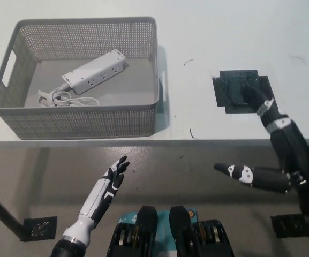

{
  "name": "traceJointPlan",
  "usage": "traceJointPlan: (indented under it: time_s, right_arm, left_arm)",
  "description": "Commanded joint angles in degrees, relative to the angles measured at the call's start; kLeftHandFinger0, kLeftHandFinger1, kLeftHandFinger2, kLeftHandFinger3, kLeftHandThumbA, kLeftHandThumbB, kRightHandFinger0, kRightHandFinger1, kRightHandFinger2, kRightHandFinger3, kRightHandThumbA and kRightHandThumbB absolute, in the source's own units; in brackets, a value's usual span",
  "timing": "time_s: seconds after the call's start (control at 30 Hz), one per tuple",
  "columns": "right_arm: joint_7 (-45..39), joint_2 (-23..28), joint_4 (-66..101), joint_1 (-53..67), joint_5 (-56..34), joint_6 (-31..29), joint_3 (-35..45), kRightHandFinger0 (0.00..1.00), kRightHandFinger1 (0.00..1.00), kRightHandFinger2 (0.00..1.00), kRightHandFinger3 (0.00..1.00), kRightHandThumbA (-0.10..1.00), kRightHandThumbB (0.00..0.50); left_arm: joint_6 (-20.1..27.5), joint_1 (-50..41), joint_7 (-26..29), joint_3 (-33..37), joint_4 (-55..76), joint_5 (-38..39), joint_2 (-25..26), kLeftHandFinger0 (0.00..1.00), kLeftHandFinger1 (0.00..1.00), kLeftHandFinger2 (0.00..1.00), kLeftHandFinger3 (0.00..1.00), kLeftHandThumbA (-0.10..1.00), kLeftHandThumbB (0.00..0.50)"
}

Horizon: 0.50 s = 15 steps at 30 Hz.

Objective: Use the right hand to pick up a power strip and put it into a container on the left side

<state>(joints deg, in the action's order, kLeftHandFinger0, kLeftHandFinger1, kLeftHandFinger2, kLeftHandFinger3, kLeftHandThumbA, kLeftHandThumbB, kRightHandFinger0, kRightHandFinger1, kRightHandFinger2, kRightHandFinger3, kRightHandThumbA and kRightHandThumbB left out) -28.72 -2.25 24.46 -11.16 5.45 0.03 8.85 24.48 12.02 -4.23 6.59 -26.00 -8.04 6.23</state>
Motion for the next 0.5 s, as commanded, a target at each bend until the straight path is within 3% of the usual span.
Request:
traceJointPlan:
  time_s: [0.0, 0.1, 0.2, 0.3, 0.47]
  right_arm:
    - [14.82, -6.93, -6.94, 3.77, -1.82, -26.96, 2.90, 1.00, 1.00, 1.00, 1.00, 1.00, 0.096]
    - [16.02, -6.18, -13.98, 3.42, -0.71, -26.96, 3.03, 1.00, 1.00, 1.00, 1.00, 1.00, 0.107]
    - [15.12, -5.49, -19.48, 3.41, -1.05, -26.96, 2.86, 1.00, 1.00, 1.00, 1.00, 1.00, 0.074]
    - [14.96, -4.99, -22.98, 3.61, -1.46, -26.16, 2.72, 1.00, 1.00, 1.00, 1.00, 0.99, 0.011]
    - [15.28, -4.08, -28.44, 3.92, -1.45, -23.98, 1.69, 1.00, 1.00, 1.00, 1.00, 1.00, 0.000]
  left_arm:
    - [2.45, 2.04, 1.07, 0.67, 1.21, -1.85, 0.32, 1.00, 1.00, 1.00, 1.00, 1.00, 0.127]
    - [2.45, 1.80, 1.59, 0.69, 1.56, -2.23, 0.43, 1.00, 1.00, 1.00, 1.00, 1.00, 0.116]
    - [2.45, 1.67, 1.56, 0.33, 1.70, -2.14, 0.48, 1.00, 1.00, 1.00, 1.00, 1.00, 0.123]
    - [2.45, 1.68, 1.58, 0.28, 1.91, -2.34, 0.59, 1.00, 1.00, 1.00, 1.00, 1.00, 0.115]
    - [2.45, 1.64, 1.38, 0.01, 2.33, -1.97, 0.58, 1.00, 1.00, 1.00, 1.00, 1.00, 0.100]
